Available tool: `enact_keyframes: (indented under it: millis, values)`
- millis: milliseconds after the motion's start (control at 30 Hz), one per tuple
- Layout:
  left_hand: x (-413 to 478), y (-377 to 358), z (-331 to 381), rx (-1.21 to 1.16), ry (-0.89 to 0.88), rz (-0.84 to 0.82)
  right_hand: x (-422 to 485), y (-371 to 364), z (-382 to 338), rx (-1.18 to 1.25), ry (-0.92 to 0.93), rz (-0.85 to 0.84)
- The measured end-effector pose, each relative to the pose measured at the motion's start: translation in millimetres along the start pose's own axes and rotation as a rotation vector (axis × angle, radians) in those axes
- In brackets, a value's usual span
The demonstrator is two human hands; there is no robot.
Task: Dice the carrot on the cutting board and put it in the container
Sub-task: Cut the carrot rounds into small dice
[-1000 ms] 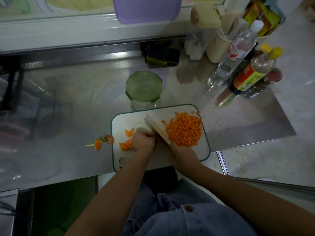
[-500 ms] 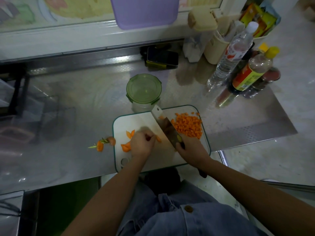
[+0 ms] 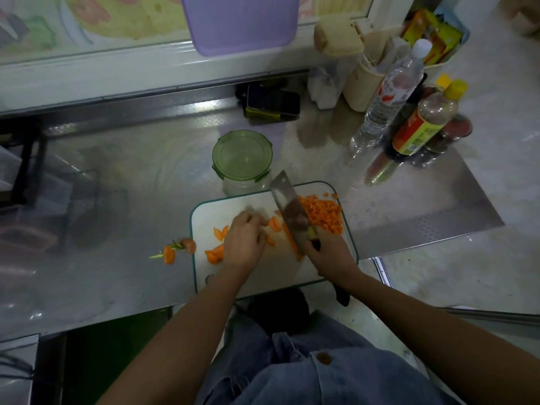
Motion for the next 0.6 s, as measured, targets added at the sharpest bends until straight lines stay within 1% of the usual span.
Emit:
enact_keyframes:
  millis: [67,133,267,367,467,533,600]
  values:
    - [6.6,-0.4,5.3,0.110,-0.107,-0.112,2.9,3.6,-2.7,0.079,-0.070,0.031]
    - [11.8,-2.2,9.3,0.243,-0.207,-0.189,3.1,6.7,-4.3,0.107,-0.106,0.046]
    - [15.5,-5.7,10.3,0.355,-0.324,-0.249,0.4,8.9,-2.4,0.138,-0.135,0.032]
    - [20.0,-5.5,10.2,0.407,-0.363,-0.253,-0.1,7.7,-1.3,0.140,-0.130,0.026]
    - [24.8,-4.7,12.5,0.390,-0.389,-0.241,0.1,7.6,-4.0,0.120,-0.117,0.018]
    - [24.7,-2.3,15.8,0.404,-0.366,-0.273,1.6,6.2,-5.3,0.099,-0.109,0.006]
    - [23.8,-2.4,14.5,0.413,-0.298,-0.303,2.7,2.5,-4.1,0.051,-0.086,-0.019]
Point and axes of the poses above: each hand's wrist, its own x-axis towards the middle knuckle, its own y-axis out of the back of the hand, z = x × y, the point moved 1 cm from there along x, towards the middle knuckle, and after that the axes turned 2 degrees about y, right-handed, at the moved point
